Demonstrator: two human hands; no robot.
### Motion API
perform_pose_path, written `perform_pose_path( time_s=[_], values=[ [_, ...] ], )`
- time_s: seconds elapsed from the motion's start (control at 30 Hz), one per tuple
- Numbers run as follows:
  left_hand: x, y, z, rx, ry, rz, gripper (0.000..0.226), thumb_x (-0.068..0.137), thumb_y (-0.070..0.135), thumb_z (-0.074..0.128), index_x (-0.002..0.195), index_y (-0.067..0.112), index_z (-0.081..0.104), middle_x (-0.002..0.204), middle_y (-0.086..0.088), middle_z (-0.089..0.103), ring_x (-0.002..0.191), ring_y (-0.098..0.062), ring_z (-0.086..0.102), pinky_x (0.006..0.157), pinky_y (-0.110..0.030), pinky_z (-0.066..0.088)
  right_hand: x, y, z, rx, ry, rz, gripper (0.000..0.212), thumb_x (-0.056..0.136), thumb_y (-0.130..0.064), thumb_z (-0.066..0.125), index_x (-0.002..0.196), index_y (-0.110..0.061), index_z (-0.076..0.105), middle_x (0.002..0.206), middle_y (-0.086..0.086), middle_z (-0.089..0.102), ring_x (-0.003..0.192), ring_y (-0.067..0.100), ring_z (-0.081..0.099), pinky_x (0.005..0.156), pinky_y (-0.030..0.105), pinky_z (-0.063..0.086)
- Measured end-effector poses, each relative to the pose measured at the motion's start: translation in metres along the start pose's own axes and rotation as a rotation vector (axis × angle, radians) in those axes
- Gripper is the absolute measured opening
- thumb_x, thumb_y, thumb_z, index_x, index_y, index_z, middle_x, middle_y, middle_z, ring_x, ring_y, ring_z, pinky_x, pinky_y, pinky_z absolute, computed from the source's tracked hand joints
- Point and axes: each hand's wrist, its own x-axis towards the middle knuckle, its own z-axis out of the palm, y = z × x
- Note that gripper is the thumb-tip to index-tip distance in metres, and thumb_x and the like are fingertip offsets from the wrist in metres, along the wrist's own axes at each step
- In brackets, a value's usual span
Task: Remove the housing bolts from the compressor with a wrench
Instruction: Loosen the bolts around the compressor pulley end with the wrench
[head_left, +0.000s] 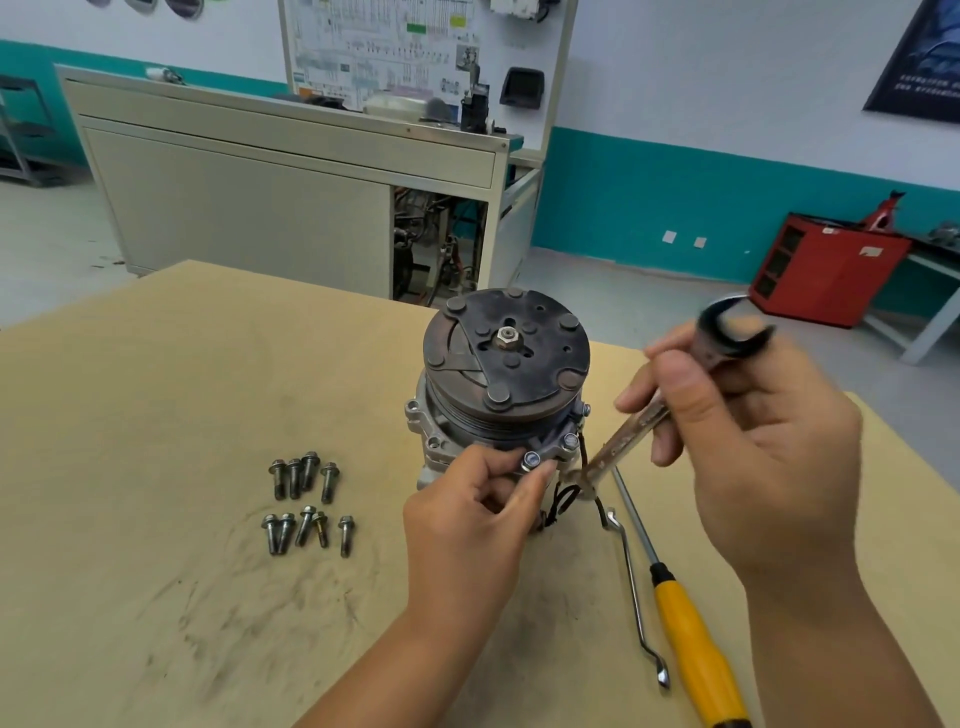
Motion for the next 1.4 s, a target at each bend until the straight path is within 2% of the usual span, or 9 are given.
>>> perform_pose_path(
  time_s=[0.1, 0.2, 0.33, 0.43, 0.63, 0.9, 1.1, 1.23, 1.4],
  values=[
    [0.0, 0.001, -0.001, -0.015, -0.011, 0.012, 0.019, 0.076, 0.027, 0.073, 0.076, 0.038, 0.057, 0.056, 0.004, 0.061, 0.045, -0.016, 0.061, 0.043, -0.023, 0.046, 0.0, -0.007, 0.001, 0.027, 0.102, -0.098, 0.005, 0.095, -0.034, 0.051, 0.093, -0.03, 0.054, 0.08, -0.011, 0.068, 0.05, 0.011, 0.056, 0.051, 0.018, 0.047],
    [-0.001, 0.001, 0.0, -0.036, -0.022, -0.002, 0.014, 0.076, 0.037, 0.072, 0.074, 0.041, 0.058, 0.056, 0.005, 0.061, 0.046, -0.02, 0.063, 0.043, -0.031, 0.048, -0.001, -0.012, 0.007, 0.017, 0.106, -0.125, 0.007, 0.095, -0.034, 0.051, 0.093, -0.028, 0.053, 0.082, -0.01, 0.068, 0.051, 0.01, 0.058, 0.053, 0.018, 0.048],
    [0.0, 0.0, 0.002, -0.004, -0.015, -0.024, 0.017, 0.075, 0.036, 0.071, 0.071, 0.042, 0.056, 0.056, 0.006, 0.061, 0.045, -0.016, 0.061, 0.044, -0.028, 0.046, -0.002, -0.01, 0.018, -0.043, 0.049, -0.102, 0.012, 0.095, -0.039, 0.05, 0.092, -0.028, 0.053, 0.082, -0.009, 0.066, 0.052, 0.011, 0.058, 0.056, 0.02, 0.048],
    [0.001, 0.001, 0.002, 0.026, -0.015, 0.003, 0.012, 0.076, 0.038, 0.068, 0.074, 0.034, 0.057, 0.054, 0.005, 0.061, 0.043, -0.012, 0.057, 0.044, -0.024, 0.044, 0.002, -0.011, 0.02, -0.123, -0.008, -0.133, 0.015, 0.096, -0.038, 0.048, 0.09, -0.025, 0.053, 0.08, -0.012, 0.064, 0.056, 0.008, 0.059, 0.056, 0.02, 0.048],
    [0.0, 0.002, 0.001, 0.042, -0.032, -0.008, 0.022, 0.076, 0.036, 0.064, 0.078, 0.013, 0.068, 0.052, 0.002, 0.064, 0.046, -0.015, 0.061, 0.046, -0.035, 0.048, 0.01, -0.017, 0.021, -0.189, -0.136, -0.173, 0.006, 0.094, -0.025, 0.049, 0.089, -0.026, 0.053, 0.079, -0.012, 0.061, 0.061, 0.003, 0.061, 0.057, 0.014, 0.046],
    [0.0, 0.005, 0.0, 0.038, -0.041, -0.049, 0.015, 0.076, 0.028, 0.07, 0.079, 0.013, 0.069, 0.052, 0.001, 0.064, 0.046, -0.015, 0.06, 0.047, -0.036, 0.049, 0.017, -0.021, 0.024, -0.204, -0.228, -0.175, 0.004, 0.094, -0.026, 0.048, 0.092, -0.028, 0.052, 0.078, -0.01, 0.061, 0.064, 0.0, 0.06, 0.059, 0.014, 0.045],
    [0.0, 0.006, -0.001, 0.053, -0.043, -0.038, 0.017, 0.076, 0.026, 0.072, 0.079, 0.01, 0.069, 0.051, 0.0, 0.063, 0.046, -0.018, 0.06, 0.048, -0.034, 0.048, 0.022, -0.022, 0.028, -0.208, -0.315, -0.16, 0.01, 0.094, -0.025, 0.049, 0.091, -0.018, 0.056, 0.076, -0.011, 0.063, 0.063, 0.0, 0.058, 0.058, 0.015, 0.044],
    [0.0, 0.005, -0.002, 0.073, -0.046, -0.008, 0.015, 0.076, 0.022, 0.074, 0.078, 0.009, 0.068, 0.05, 0.0, 0.061, 0.044, -0.016, 0.058, 0.047, -0.032, 0.046, 0.028, -0.025, 0.032, -0.2, -0.373, -0.135, 0.011, 0.092, -0.028, 0.051, 0.09, -0.02, 0.057, 0.075, -0.009, 0.063, 0.057, 0.007, 0.056, 0.051, 0.026, 0.046],
    [0.001, 0.005, -0.002, 0.088, -0.044, 0.0, 0.016, 0.075, 0.025, 0.072, 0.076, 0.01, 0.067, 0.048, 0.002, 0.06, 0.044, -0.015, 0.059, 0.047, -0.031, 0.045, 0.033, -0.026, 0.037, -0.207, -0.453, -0.084, 0.021, 0.088, -0.029, 0.052, 0.086, -0.009, 0.06, 0.071, 0.0, 0.064, 0.052, 0.015, 0.057, 0.047, 0.035, 0.047]
  ],
)
